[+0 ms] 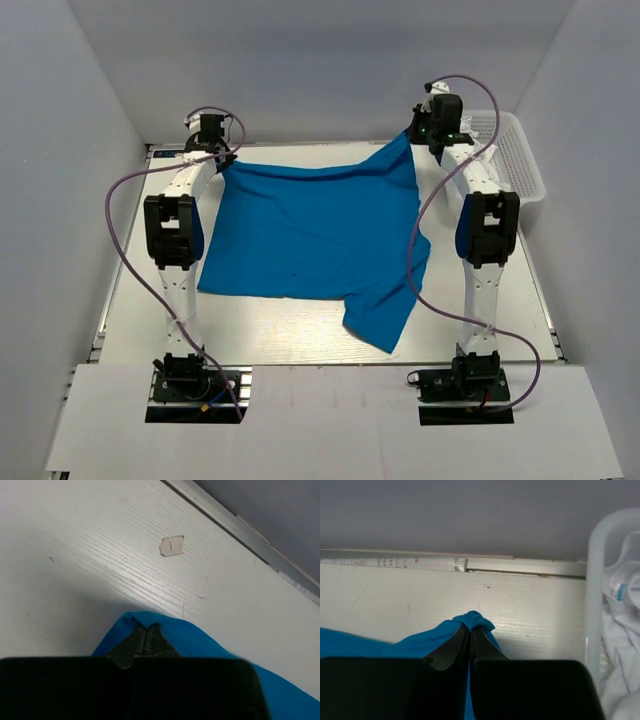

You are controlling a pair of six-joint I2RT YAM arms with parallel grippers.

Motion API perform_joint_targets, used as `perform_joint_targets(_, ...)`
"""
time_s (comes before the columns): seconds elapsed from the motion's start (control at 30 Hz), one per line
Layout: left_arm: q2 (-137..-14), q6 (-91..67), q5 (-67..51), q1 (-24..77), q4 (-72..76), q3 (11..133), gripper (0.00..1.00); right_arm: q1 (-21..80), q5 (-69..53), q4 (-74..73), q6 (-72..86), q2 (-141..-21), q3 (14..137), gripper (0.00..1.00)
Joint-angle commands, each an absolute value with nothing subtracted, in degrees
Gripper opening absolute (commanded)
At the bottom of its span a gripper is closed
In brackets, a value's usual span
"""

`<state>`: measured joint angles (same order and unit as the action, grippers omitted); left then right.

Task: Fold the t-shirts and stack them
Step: Flatten out the tshirt

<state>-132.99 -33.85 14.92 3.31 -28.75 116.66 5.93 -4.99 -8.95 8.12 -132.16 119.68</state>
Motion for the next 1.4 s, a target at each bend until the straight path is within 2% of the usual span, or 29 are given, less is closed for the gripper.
perform_joint_targets(0.0, -133.3, -33.2, 12.5, 2.2, -24.2, 119.5, 0.0, 6.9, -7.8, 5.7, 4.9, -133.6, 121.0, 0.03)
perform_joint_targets(0.03, -134.9, -33.2, 12.5, 2.2, -23.6, 120.7, 0.07, 7.1, -8.1, 9.2, 5.0, -137.3, 122.8, 0.11)
perform_joint_targets(0.1, -136.7, -33.2, 13.0, 1.7, -22.6, 123.8, 0.27, 7.5, -6.7, 12.4, 5.4, -142.8, 128.3, 0.25)
perform_joint_targets(0.17, -139.7, -33.2, 13.0, 1.0, -22.6, 126.8, 0.69, 7.8, -4.0, 14.0, 6.1, -148.1, 136.9, 0.28)
perform_joint_targets(0.2, -140.9, -33.2, 13.0, 1.0, -23.9, 131.2, 0.99, 7.8, -2.8, 16.2, 6.7, -149.9, 137.7, 0.39)
perform_joint_targets(0.23, -141.8, -33.2, 12.5, 0.4, -25.0, 133.4, 1.0, 7.8, -2.6, 18.8, 6.6, -149.9, 137.6, 0.79)
perform_joint_targets(0.3, -141.9, -33.9, 12.0, -0.2, -26.4, 135.9, 1.0, 7.7, -2.6, 20.2, 7.0, -147.5, 134.0, 0.9)
perform_joint_targets(0.47, -131.0, -33.9, 10.7, -0.7, -26.5, 125.1, 1.0, 9.0, -7.2, 14.9, 4.3, -132.3, 121.7, 0.9)
perform_joint_targets(0.63, -121.7, -32.7, 9.9, -0.1, -34.3, 116.9, 1.0, 10.7, -7.8, -4.3, 4.7, -121.7, 116.3, 0.9)
perform_joint_targets(0.8, -115.3, -30.2, -3.4, 1.1, -33.6, 105.0, 1.0, 10.7, -11.4, -12.4, 11.5, -115.0, 104.9, 0.9)
perform_joint_targets(0.9, -113.6, -29.5, -4.5, 2.5, -33.6, 99.2, 1.0, 10.5, -13.8, -16.0, 13.4, -117.7, 105.3, 0.9)
perform_joint_targets(1.07, -110.9, -28.4, -6.1, 4.2, -34.6, 92.6, 1.0, 10.4, -15.6, -25.8, 15.6, -128.8, 121.1, 0.9)
perform_joint_targets(1.37, -107.8, -27.8, -8.2, 5.4, -31.8, 83.5, 1.0, 10.3, -19.3, -21.2, 18.4, -135.1, 119.8, 0.9)
